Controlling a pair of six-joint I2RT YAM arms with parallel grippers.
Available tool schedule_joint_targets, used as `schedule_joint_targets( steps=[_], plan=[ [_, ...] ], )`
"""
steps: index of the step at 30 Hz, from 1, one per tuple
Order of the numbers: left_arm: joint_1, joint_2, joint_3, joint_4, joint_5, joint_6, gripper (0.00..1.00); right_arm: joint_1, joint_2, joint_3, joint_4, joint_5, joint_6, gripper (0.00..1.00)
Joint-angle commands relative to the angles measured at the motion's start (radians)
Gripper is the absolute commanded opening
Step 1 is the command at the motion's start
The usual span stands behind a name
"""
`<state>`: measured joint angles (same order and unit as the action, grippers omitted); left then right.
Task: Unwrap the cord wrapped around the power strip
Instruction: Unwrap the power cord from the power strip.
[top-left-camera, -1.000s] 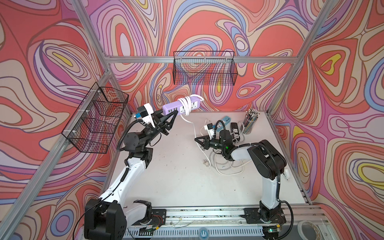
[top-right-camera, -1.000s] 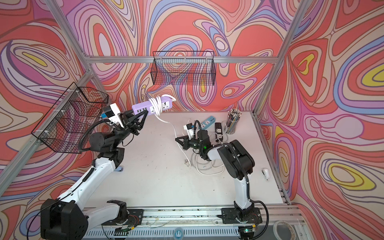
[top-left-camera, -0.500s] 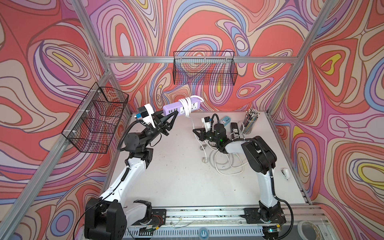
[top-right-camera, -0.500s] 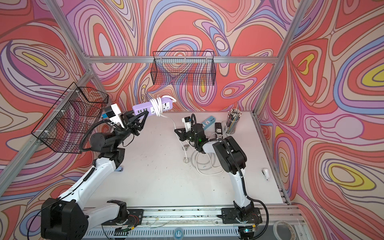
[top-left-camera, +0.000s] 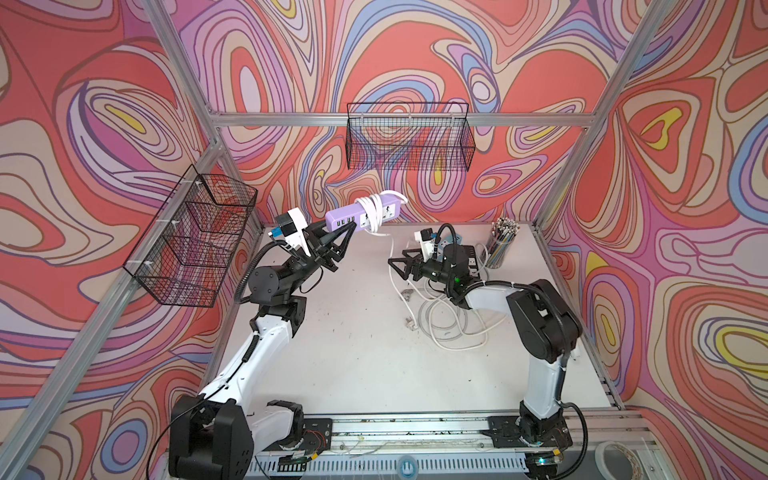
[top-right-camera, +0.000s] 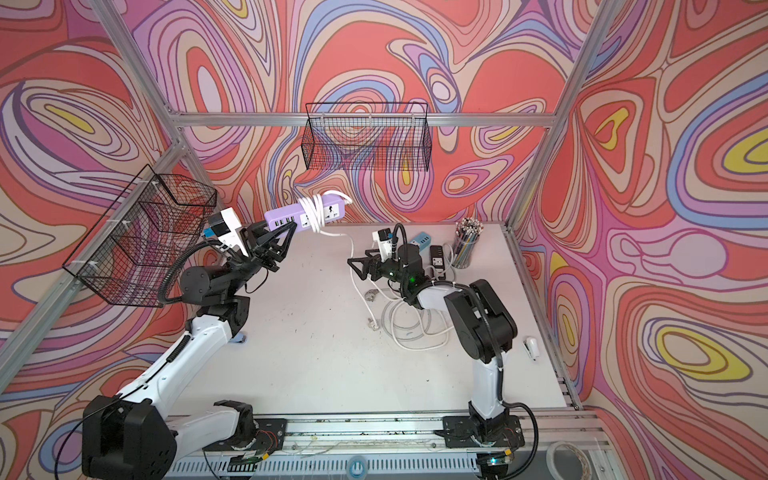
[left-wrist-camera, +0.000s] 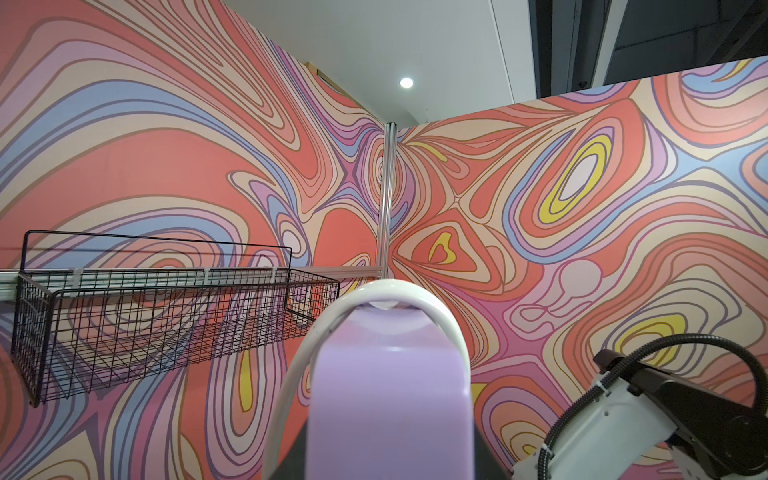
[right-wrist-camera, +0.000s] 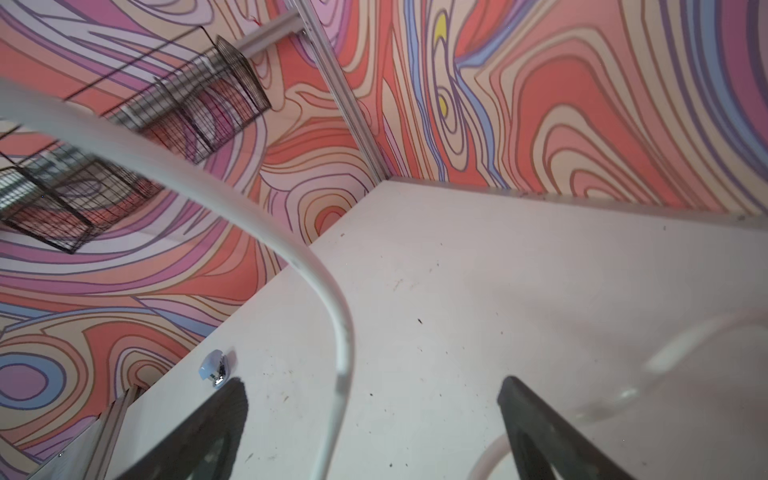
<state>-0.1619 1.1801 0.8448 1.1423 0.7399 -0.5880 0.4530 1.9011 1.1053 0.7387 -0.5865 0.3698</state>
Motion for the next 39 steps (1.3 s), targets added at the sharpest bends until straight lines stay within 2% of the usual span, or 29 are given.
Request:
schedule_joint_targets(
  steps=[1,5,9,15,24,28,30,32,35,39],
  plan=[
    [0.005,-0.013,0.015,0.114,-0.005,-0.004,0.00,0.002,-0.121,-0.007,-0.020,-0.037,-0.077,0.98],
    [0.005,-0.013,0.017,0.117,-0.004,-0.007,0.00,0.005,-0.205,0.049,-0.089,-0.075,-0.122,0.98],
    [0.006,-0.011,0.017,0.118,-0.002,-0.008,0.00,0.024,-0.212,0.128,-0.119,-0.135,-0.136,0.98],
    [0.006,-0.013,0.017,0.119,-0.002,-0.008,0.00,0.104,-0.142,0.218,-0.095,-0.229,-0.084,0.98],
    [0.006,-0.015,0.016,0.121,-0.002,-0.009,0.00,0.177,-0.049,0.262,-0.064,-0.244,-0.053,0.91],
    [0.005,-0.014,0.016,0.121,-0.005,-0.009,0.00,0.186,-0.029,0.262,-0.055,-0.246,-0.046,0.75],
    [0.006,-0.016,0.016,0.121,-0.004,-0.009,0.00,0.188,-0.025,0.252,-0.043,-0.240,-0.036,0.56],
    [0.005,-0.016,0.016,0.122,-0.005,-0.007,0.00,0.187,-0.026,0.241,-0.038,-0.229,-0.033,0.31],
    [0.006,-0.017,0.013,0.120,-0.005,-0.006,0.00,0.187,-0.032,0.233,-0.049,-0.215,-0.038,0.01],
    [0.005,-0.017,0.016,0.122,-0.004,-0.010,0.00,0.176,-0.036,0.229,-0.065,-0.195,-0.048,0.00]
  ],
)
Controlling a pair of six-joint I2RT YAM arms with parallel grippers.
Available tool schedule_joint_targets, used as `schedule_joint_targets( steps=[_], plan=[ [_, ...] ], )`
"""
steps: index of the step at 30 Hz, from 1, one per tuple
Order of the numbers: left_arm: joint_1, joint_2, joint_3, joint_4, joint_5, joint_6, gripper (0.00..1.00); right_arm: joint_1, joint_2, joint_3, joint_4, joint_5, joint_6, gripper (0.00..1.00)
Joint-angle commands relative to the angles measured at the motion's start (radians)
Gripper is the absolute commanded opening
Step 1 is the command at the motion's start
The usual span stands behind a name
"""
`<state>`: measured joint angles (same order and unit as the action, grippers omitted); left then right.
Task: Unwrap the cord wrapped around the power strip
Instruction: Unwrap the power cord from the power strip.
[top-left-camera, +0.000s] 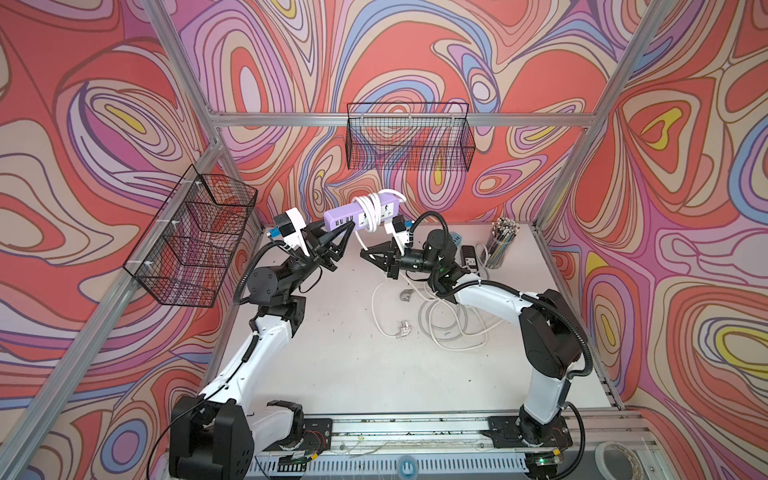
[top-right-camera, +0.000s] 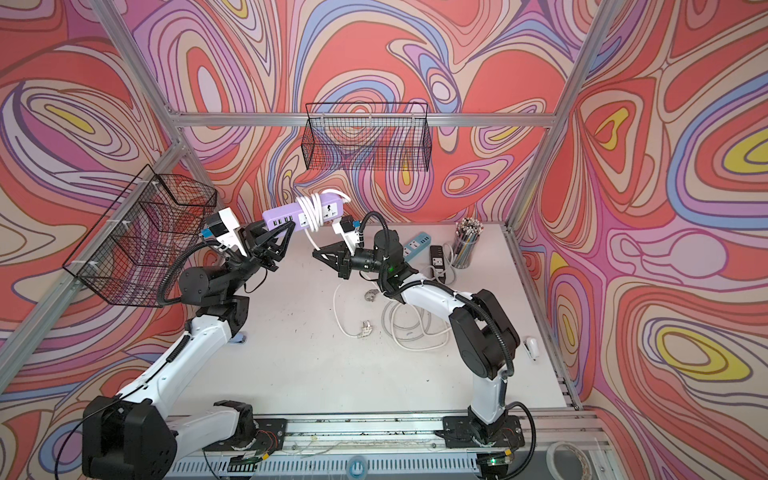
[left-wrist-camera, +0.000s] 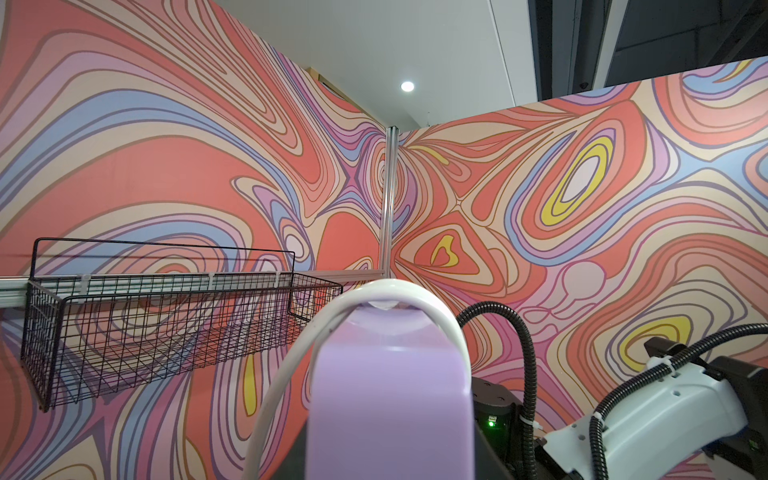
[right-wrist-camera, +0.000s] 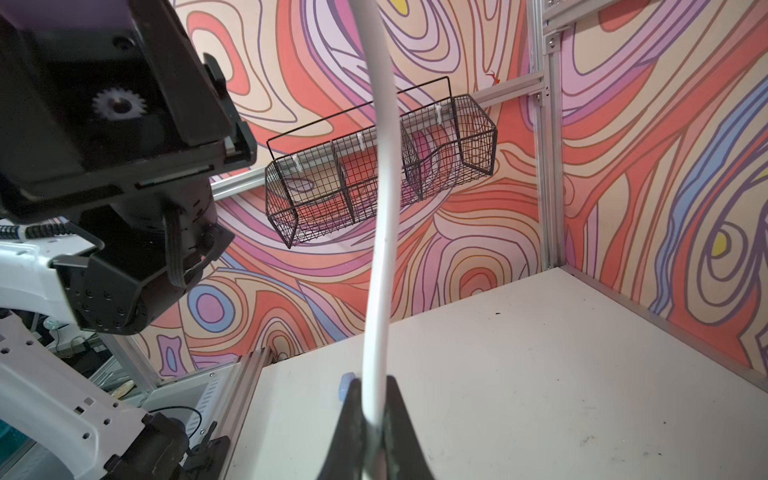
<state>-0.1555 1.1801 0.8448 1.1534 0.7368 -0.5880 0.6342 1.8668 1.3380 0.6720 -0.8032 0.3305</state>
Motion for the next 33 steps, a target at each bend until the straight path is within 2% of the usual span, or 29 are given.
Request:
schedule_joint_targets(
  steps=[1,6,9,18,21,25,33],
  plan=[
    [-0.001,-0.019,0.015,0.112,-0.001,-0.009,0.00,-0.017,0.003,-0.006,0.017,0.024,0.005,0.00],
    [0.000,-0.016,0.016,0.109,0.001,-0.013,0.00,-0.124,0.049,-0.013,0.178,0.013,0.162,0.00],
    [0.000,-0.006,0.016,0.113,0.004,-0.018,0.00,-0.191,0.080,0.054,0.206,-0.005,0.225,0.00],
    [-0.009,0.030,0.013,0.116,0.006,-0.026,0.00,-0.254,0.104,0.434,-0.015,-0.034,0.148,0.00],
    [-0.009,0.034,0.008,0.105,0.003,-0.011,0.00,-0.263,0.072,0.479,-0.037,-0.040,0.140,0.00],
    [-0.009,0.033,0.003,0.085,-0.003,0.014,0.00,-0.275,-0.035,0.410,-0.051,-0.044,0.119,0.00],
    [0.035,0.029,0.000,0.085,-0.030,0.026,0.00,-0.285,-0.298,0.090,-0.166,-0.052,0.011,0.00]
  ],
)
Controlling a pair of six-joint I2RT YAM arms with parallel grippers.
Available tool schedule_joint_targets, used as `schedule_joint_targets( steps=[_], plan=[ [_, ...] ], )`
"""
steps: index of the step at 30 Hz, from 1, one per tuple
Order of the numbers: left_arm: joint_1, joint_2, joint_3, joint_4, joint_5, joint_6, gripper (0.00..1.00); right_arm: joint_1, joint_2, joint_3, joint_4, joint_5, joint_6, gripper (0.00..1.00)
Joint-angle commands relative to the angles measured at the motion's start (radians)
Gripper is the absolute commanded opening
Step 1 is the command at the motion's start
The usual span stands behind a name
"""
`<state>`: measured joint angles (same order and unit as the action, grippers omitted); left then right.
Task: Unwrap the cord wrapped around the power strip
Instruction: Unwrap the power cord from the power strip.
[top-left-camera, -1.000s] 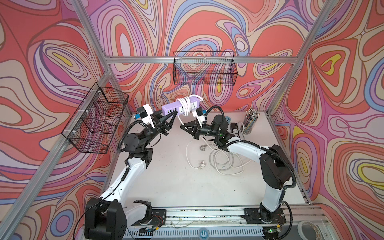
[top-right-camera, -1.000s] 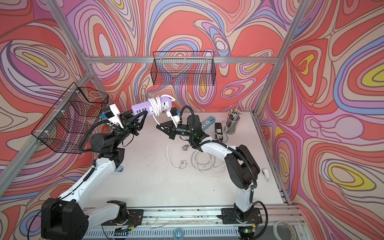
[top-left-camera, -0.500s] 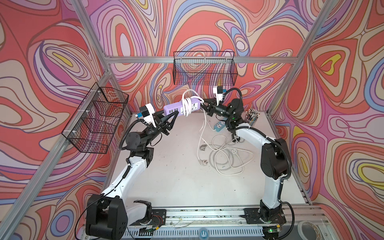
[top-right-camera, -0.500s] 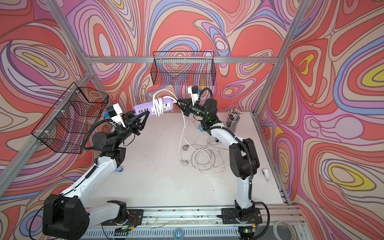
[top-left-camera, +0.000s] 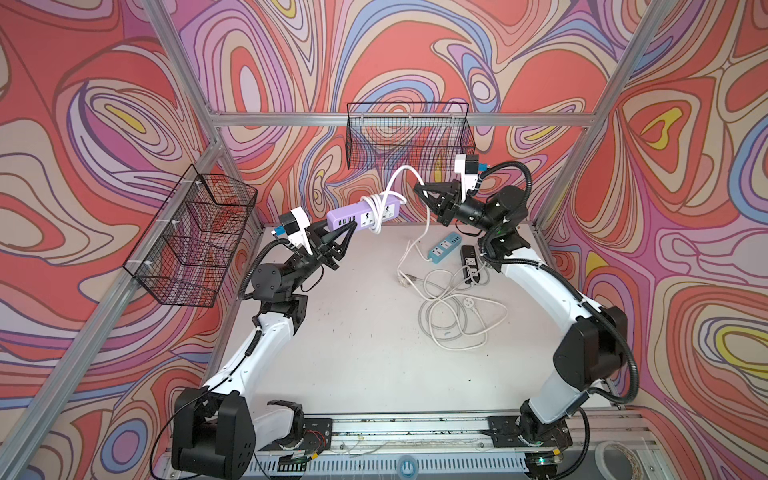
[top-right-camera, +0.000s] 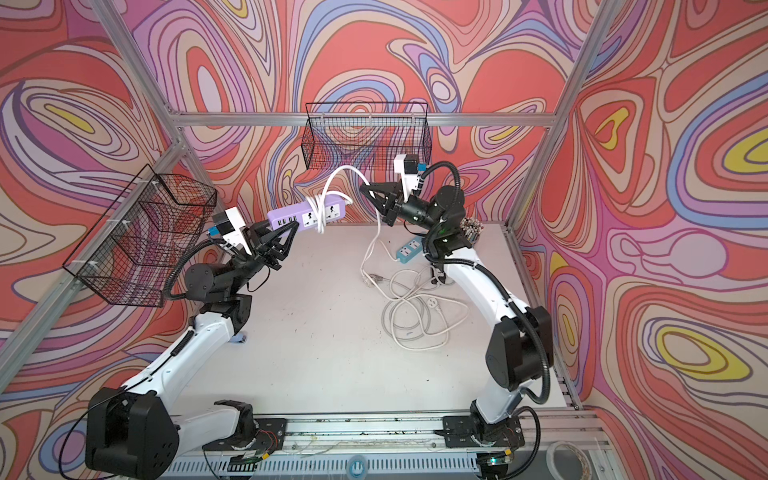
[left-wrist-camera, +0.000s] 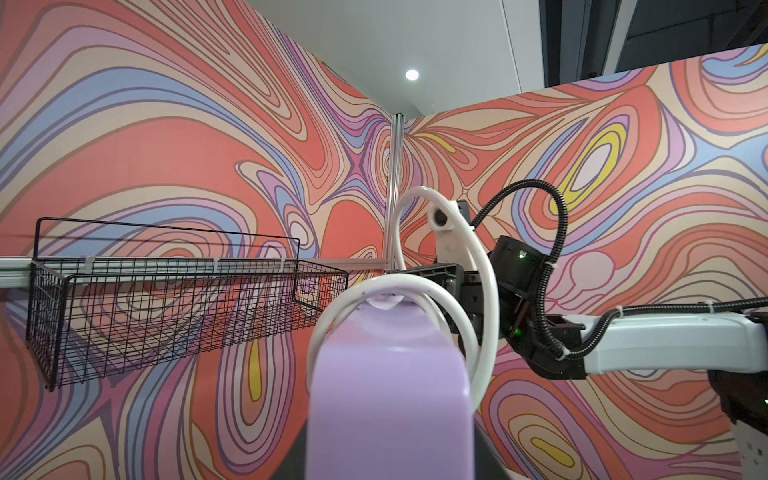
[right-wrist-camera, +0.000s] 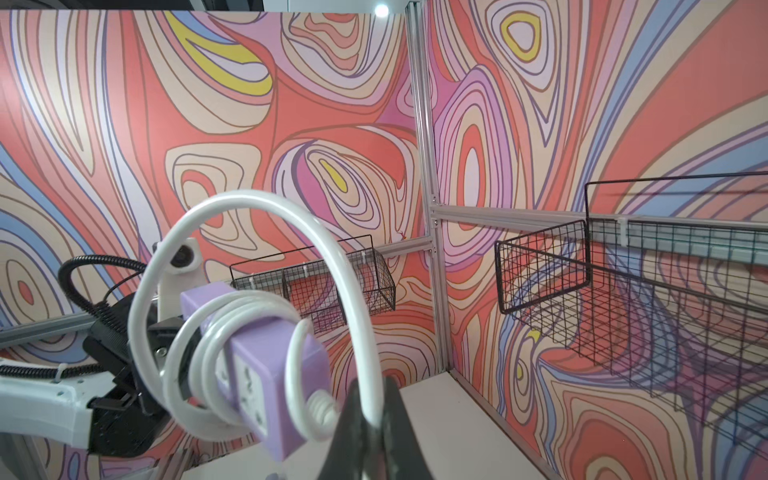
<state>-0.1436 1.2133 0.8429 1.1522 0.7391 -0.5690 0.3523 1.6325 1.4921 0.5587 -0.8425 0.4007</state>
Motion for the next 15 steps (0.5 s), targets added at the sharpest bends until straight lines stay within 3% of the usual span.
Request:
schedule_joint_targets(
  steps=[1,9,15],
  plan=[
    [0.034,0.000,0.005,0.097,-0.036,-0.002,0.00,-0.003,-0.087,-0.101,-0.074,-0.016,-0.071,0.00],
    [0.077,0.016,0.034,0.146,-0.037,-0.055,0.00,-0.003,-0.146,-0.375,-0.042,-0.040,-0.029,0.00],
    [0.076,0.011,0.042,0.163,-0.037,-0.076,0.00,-0.001,-0.042,-0.506,0.072,-0.044,0.035,0.00]
  ],
)
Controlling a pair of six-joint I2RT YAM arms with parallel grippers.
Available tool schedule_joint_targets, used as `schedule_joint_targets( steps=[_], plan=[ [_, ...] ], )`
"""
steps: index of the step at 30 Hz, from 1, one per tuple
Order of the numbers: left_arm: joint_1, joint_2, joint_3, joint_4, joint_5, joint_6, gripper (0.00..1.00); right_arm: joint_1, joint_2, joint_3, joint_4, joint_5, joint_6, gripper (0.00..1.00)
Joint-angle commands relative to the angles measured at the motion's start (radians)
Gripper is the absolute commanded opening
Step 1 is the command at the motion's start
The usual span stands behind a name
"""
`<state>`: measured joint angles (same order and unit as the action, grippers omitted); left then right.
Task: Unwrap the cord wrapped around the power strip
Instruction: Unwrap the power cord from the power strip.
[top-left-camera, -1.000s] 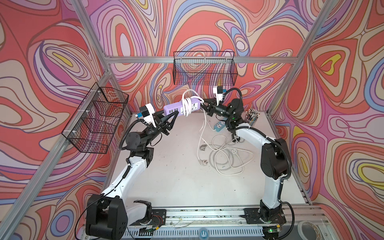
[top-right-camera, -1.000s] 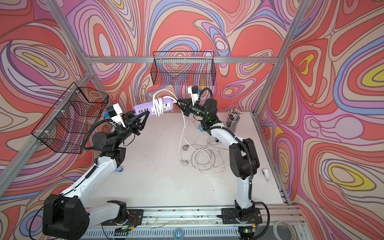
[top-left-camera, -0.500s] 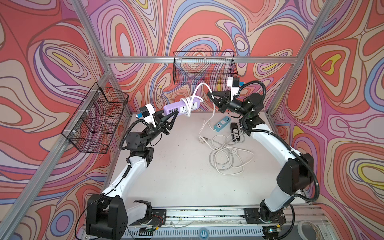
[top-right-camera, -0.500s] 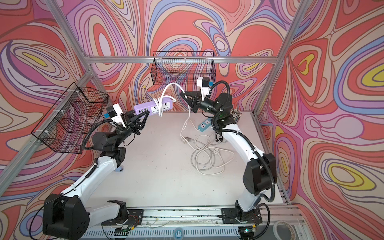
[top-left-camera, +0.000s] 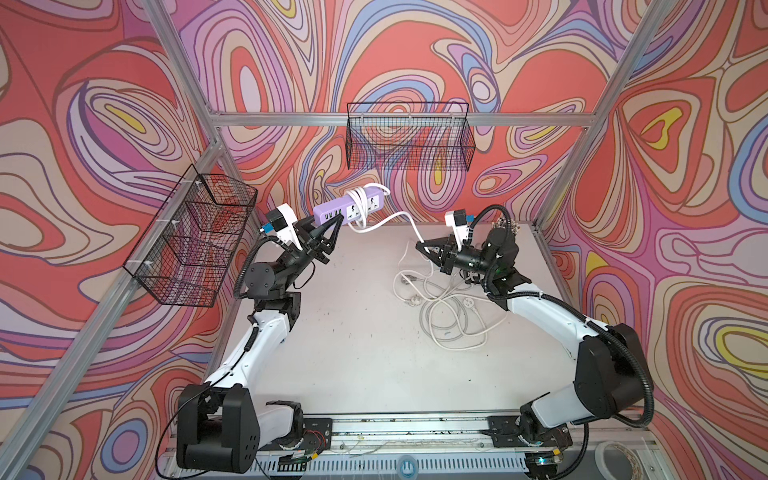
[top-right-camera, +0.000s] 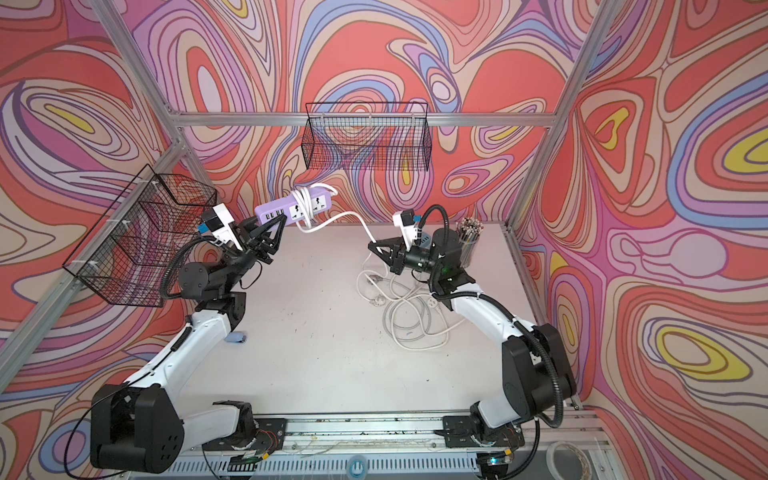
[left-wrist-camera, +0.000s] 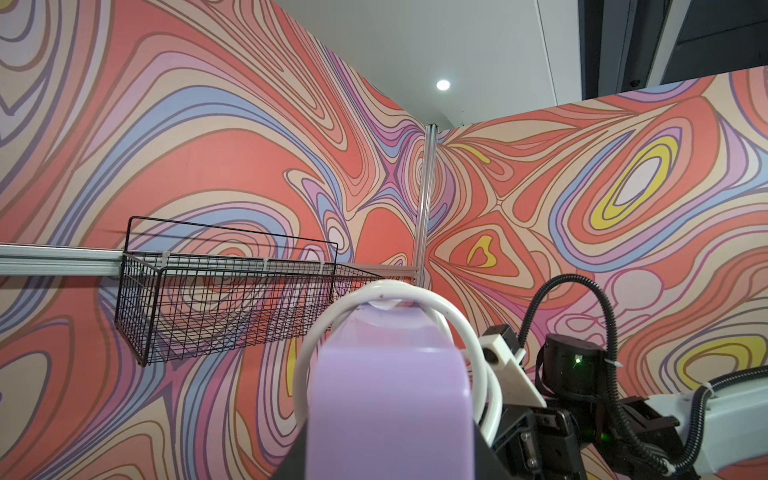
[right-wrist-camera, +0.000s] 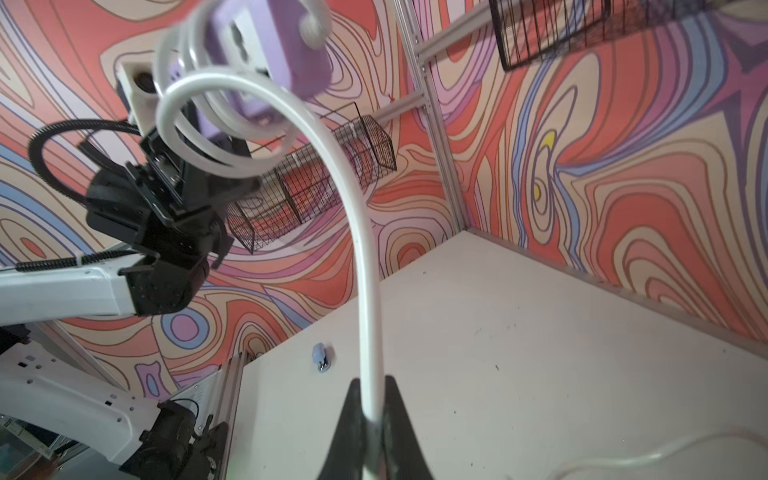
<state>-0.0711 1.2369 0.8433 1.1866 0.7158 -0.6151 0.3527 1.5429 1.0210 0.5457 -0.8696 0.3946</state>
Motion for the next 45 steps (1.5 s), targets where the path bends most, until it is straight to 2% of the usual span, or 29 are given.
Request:
schedule_joint_targets(
  steps=[1,14,18,21,22,23,24,25,26,27,32,37,45],
  plan=[
    [0.005,-0.010,0.044,0.136,-0.013,-0.038,0.00,-0.001,0.080,-0.048,0.118,-0.015,0.060,0.00],
    [0.004,-0.015,0.046,0.167,-0.002,-0.081,0.00,0.008,0.542,-0.045,0.572,-0.017,0.349,0.00],
    [0.002,-0.001,0.053,0.168,0.005,-0.094,0.00,0.026,0.580,-0.054,0.653,-0.013,0.382,0.00],
    [-0.001,0.008,0.053,0.168,0.010,-0.097,0.00,0.026,0.543,-0.072,0.684,-0.020,0.377,0.00],
    [-0.001,0.010,0.053,0.169,0.012,-0.097,0.00,0.026,0.519,-0.075,0.673,-0.021,0.361,0.05],
    [-0.005,0.012,0.054,0.168,0.012,-0.098,0.00,0.025,0.482,-0.079,0.639,-0.019,0.332,0.16],
    [-0.007,0.013,0.053,0.168,0.014,-0.095,0.00,0.026,0.443,-0.079,0.594,-0.013,0.297,0.35],
    [-0.010,0.015,0.053,0.167,0.016,-0.094,0.00,0.026,0.408,-0.079,0.549,-0.007,0.265,0.59],
    [-0.012,0.017,0.053,0.168,0.017,-0.092,0.00,0.025,0.370,-0.074,0.494,0.000,0.223,0.96],
    [-0.014,0.018,0.054,0.168,0.019,-0.091,0.00,0.026,0.333,-0.065,0.425,0.005,0.178,0.98],
    [-0.021,0.011,0.050,0.147,0.024,-0.068,0.00,0.026,0.177,-0.014,0.138,0.077,-0.038,0.98],
    [-0.036,0.001,0.052,0.109,0.032,-0.039,0.00,0.033,0.074,0.042,-0.031,0.136,-0.221,0.98],
    [-0.046,-0.004,0.055,0.093,0.039,-0.032,0.00,0.116,0.064,0.230,-0.267,0.154,-0.490,0.93]
  ],
)
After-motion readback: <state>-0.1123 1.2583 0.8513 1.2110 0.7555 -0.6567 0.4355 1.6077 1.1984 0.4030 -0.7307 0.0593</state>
